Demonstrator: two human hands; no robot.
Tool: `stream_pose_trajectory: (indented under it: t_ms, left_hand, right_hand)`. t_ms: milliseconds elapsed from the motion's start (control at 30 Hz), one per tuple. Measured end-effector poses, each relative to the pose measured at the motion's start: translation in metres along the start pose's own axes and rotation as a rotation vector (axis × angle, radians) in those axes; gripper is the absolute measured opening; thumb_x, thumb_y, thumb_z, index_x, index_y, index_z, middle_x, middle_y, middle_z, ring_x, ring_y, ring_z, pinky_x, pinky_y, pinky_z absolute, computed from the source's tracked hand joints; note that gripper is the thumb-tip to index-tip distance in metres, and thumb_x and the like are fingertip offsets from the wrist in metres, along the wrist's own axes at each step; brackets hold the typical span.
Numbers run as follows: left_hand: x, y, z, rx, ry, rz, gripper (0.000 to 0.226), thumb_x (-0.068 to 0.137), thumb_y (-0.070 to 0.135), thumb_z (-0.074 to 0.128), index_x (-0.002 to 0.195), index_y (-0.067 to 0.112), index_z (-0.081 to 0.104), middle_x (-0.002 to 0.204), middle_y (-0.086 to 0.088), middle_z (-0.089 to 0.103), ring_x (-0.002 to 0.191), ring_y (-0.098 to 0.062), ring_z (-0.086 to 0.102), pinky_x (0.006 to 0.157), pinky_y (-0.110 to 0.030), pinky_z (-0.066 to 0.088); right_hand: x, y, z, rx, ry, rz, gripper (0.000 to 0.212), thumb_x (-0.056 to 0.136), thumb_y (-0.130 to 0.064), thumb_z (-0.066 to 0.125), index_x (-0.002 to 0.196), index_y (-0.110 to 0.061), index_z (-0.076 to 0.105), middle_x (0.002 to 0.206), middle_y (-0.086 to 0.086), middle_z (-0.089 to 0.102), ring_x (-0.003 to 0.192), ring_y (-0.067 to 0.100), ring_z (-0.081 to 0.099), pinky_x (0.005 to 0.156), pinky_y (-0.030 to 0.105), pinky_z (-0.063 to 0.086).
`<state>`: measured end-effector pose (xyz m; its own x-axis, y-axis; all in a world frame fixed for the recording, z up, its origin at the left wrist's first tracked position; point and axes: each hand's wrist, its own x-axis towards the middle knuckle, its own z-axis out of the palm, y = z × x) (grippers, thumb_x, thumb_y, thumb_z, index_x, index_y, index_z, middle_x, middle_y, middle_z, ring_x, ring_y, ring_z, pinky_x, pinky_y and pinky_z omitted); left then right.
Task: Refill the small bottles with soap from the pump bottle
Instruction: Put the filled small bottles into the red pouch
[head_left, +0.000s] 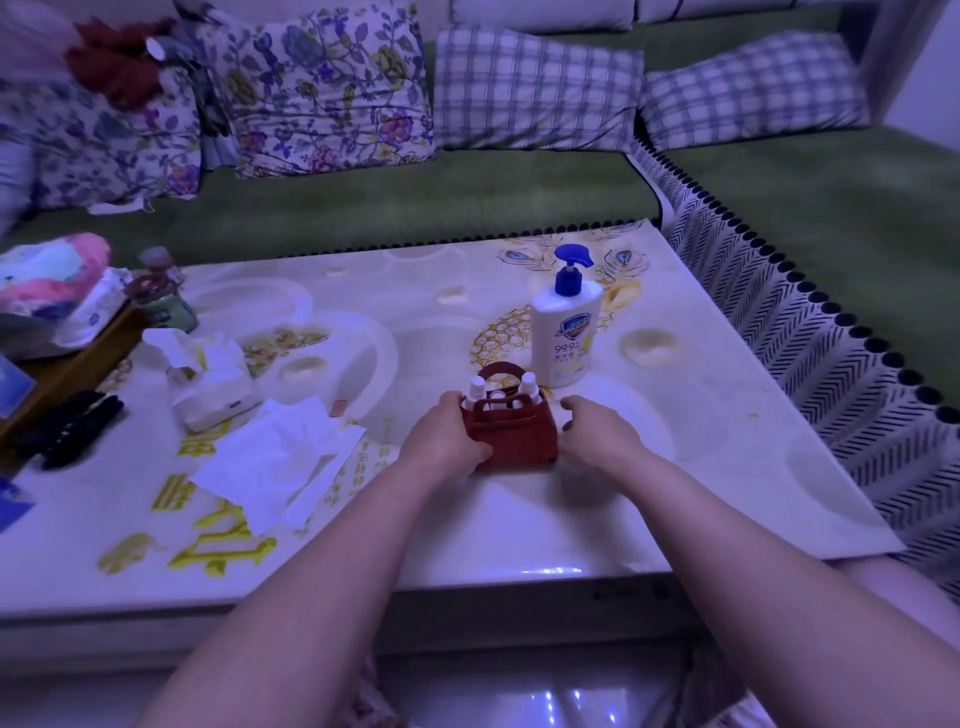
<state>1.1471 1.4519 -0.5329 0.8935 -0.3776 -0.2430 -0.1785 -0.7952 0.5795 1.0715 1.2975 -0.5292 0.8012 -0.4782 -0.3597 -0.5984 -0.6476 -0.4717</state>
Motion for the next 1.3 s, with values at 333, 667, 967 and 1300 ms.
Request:
stream_pose_trajectory:
  t_ms: [333, 667, 967, 1300]
  left_hand:
    - [0.026, -0.018, -0.012, -0.083, 0.257, -0.017, 0.036, 0.080, 0.017, 0.065, 0.113, 0.014, 0.052, 0.110, -0.004, 0.064, 0.103, -0.028, 0.058, 0.081, -0.036, 0.045]
    - [0.086, -0.022, -0.028, -0.134, 0.290, -0.051, 0.032, 0.083, 0.014, 0.059, 0.114, 0.013, 0.050, 0.109, -0.007, 0.063, 0.103, -0.030, 0.058, 0.084, -0.038, 0.047]
    - [0.090, -0.023, -0.015, -0.135, 0.287, -0.071, 0.049, 0.081, 0.018, 0.064, 0.124, 0.013, 0.043, 0.119, -0.007, 0.060, 0.112, -0.031, 0.054, 0.089, -0.038, 0.045]
    - [0.064, -0.008, -0.021, -0.113, 0.291, -0.114, 0.058, 0.076, 0.018, 0.065, 0.127, 0.012, 0.039, 0.125, -0.010, 0.054, 0.116, -0.033, 0.050, 0.094, -0.044, 0.045]
  right_hand:
    - [0.018, -0.044, 0.018, 0.194, 0.030, -0.143, 0.061, 0.077, -0.014, 0.048, 0.130, -0.044, 0.049, 0.119, -0.004, 0.066, 0.111, 0.026, 0.059, 0.094, 0.041, 0.049]
    - [0.075, -0.079, 0.017, 0.301, 0.064, -0.193, 0.069, 0.077, -0.003, 0.044, 0.140, -0.032, 0.042, 0.125, 0.003, 0.063, 0.117, 0.026, 0.058, 0.098, 0.041, 0.046]
    - [0.080, -0.067, 0.031, 0.423, 0.111, -0.174, 0.064, 0.074, -0.004, 0.046, 0.131, -0.032, 0.052, 0.120, -0.004, 0.066, 0.111, 0.021, 0.061, 0.095, 0.041, 0.049]
    - [0.053, -0.045, 0.010, 0.391, 0.172, -0.133, 0.046, 0.083, -0.004, 0.049, 0.125, -0.020, 0.060, 0.123, -0.002, 0.064, 0.114, 0.019, 0.058, 0.099, 0.034, 0.045]
